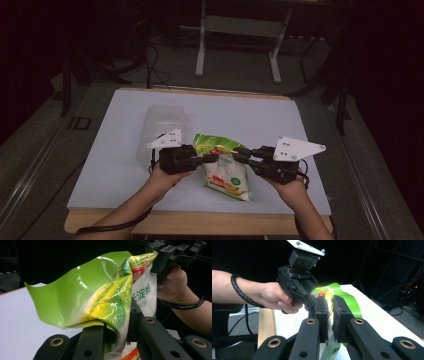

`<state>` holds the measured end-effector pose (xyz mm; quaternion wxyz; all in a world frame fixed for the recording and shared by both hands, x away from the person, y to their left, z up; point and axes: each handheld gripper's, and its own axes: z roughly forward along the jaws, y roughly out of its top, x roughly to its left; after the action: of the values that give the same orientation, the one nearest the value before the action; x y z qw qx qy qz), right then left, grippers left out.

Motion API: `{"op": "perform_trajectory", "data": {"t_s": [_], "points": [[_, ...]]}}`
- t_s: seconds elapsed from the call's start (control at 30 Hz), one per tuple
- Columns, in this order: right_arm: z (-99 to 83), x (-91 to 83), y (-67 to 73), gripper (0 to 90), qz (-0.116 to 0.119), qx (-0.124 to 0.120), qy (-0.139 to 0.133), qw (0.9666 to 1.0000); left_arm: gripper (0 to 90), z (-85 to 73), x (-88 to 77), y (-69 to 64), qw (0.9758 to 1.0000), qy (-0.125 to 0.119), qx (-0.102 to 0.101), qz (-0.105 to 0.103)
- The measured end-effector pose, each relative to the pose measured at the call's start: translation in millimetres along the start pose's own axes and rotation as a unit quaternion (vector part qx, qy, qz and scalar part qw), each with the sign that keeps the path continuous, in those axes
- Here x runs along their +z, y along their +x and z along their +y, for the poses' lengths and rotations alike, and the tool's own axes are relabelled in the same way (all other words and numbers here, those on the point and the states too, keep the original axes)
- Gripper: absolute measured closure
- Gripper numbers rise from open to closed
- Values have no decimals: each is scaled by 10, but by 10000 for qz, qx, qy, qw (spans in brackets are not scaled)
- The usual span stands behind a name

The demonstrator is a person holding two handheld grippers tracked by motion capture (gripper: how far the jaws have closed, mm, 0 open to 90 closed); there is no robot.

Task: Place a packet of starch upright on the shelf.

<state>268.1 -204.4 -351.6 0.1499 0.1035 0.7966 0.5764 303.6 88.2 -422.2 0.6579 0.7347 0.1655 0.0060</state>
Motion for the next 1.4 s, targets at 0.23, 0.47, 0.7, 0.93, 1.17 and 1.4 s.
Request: {"op": "perform_trajectory", "data": {"t_s": [0.23,0.47,0.7,0.93,1.17,1.4], "points": [[9,-45,3,835,-106,-102,-196,9997,814,109,-14,-52,9999,8,124,105],[61,-130,26,801,-268,-141,-483,9984,825,308,-49,-131,9988,73,428,229],[79,-297,-20,651,-504,56,-845,9951,826,474,-174,-79,9969,-55,598,511],[6,-464,-110,373,-943,413,-937,9903,825,646,-351,6,9921,-197,880,869],[-162,-553,-199,171,-1290,883,-1112,9814,824,768,-531,190,9878,-294,1003,1156],[-272,-598,-226,131,-1160,1015,-1065,9823,824,827,-697,400,9842,-342,1083,1360]]}}
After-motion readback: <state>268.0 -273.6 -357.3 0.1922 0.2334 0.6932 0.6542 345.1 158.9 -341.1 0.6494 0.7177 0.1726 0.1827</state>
